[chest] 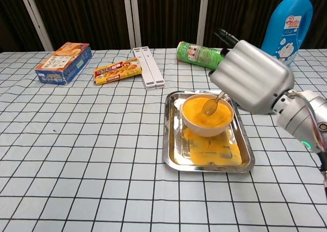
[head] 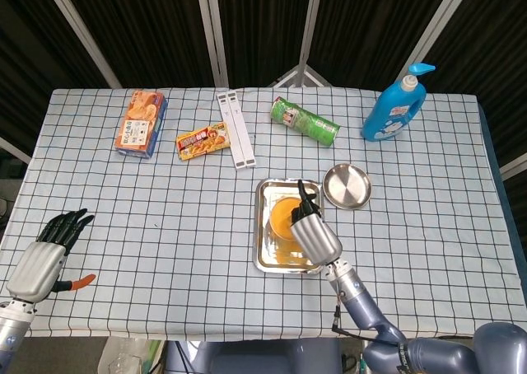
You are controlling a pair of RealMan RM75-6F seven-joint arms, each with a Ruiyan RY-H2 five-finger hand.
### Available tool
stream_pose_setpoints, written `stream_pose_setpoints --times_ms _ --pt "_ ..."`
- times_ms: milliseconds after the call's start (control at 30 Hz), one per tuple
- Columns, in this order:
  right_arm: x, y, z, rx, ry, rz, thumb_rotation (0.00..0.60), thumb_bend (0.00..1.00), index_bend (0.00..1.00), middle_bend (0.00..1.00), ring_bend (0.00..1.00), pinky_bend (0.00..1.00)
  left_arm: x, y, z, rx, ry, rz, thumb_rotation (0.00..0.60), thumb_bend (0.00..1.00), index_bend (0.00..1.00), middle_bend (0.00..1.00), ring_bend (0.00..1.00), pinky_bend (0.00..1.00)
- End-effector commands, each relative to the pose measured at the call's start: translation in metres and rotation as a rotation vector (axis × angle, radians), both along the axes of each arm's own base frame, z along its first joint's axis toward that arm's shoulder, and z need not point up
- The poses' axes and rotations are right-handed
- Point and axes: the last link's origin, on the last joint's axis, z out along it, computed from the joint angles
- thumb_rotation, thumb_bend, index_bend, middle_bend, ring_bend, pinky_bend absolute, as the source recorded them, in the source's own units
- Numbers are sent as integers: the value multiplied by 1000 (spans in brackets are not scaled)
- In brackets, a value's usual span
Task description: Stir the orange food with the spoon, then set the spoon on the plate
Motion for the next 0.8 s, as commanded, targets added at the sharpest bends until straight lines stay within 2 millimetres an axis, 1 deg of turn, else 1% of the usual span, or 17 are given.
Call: stream_pose_setpoints --times_ms 33,500,800 --pt "0 1 -3 8 3 -4 600 531 608 556 381 0 0 0 0 0 0 1 600 0 0 0 0 0" --pt "-17 0 -12 15 57 -27 600 532 608 556 381 0 0 1 0 -2 -2 4 600 0 0 0 0 0" --pt "-25 -8 -5 -23 68 -44 600 532 608 556 381 0 0 0 0 -1 -2 3 600 0 0 0 0 0"
